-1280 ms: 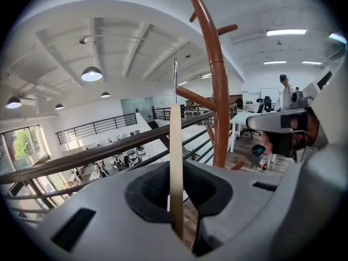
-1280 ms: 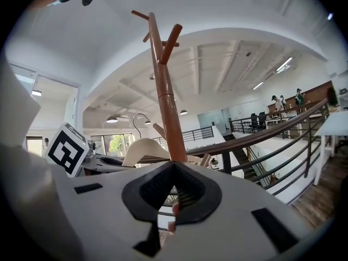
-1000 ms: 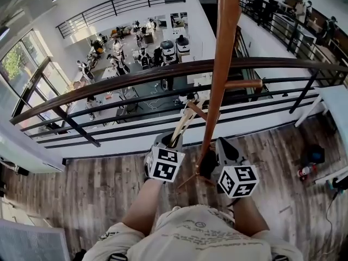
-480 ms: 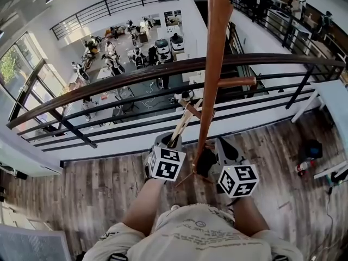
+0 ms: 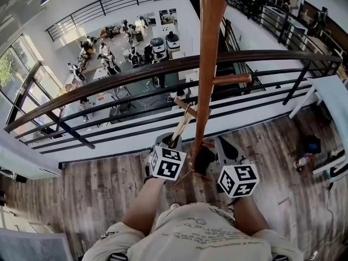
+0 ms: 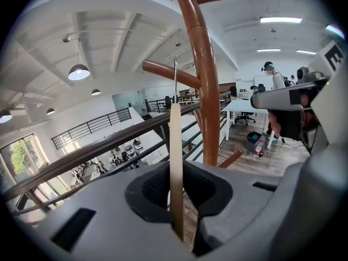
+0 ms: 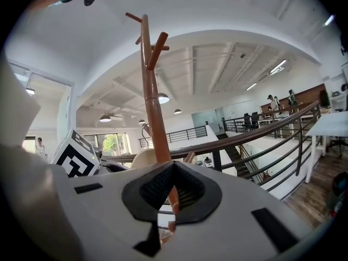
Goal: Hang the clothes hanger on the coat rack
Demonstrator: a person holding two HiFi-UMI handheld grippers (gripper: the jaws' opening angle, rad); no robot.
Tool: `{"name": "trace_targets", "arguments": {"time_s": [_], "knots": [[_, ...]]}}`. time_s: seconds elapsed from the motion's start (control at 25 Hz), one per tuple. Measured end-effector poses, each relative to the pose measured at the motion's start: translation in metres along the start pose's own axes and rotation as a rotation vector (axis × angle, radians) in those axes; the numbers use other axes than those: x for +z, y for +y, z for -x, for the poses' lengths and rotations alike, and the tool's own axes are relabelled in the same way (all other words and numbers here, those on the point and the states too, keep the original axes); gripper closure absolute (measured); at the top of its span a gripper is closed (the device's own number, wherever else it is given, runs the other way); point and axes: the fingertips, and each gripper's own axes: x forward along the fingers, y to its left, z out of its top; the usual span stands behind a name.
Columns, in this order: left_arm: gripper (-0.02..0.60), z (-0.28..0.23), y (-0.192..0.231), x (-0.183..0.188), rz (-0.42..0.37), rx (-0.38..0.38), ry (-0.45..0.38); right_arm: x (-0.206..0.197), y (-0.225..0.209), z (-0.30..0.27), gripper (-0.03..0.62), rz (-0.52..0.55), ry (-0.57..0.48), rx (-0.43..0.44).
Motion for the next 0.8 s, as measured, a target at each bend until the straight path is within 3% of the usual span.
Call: {"name": "trace_targets", "arguments": {"time_s": [0.8], "knots": [[0.528, -0.013, -0.014, -0.012, -0.027, -0.043, 0.025, -0.010, -0.008, 0.001, 0.595, -0.019, 0.020, -0.030]]}}
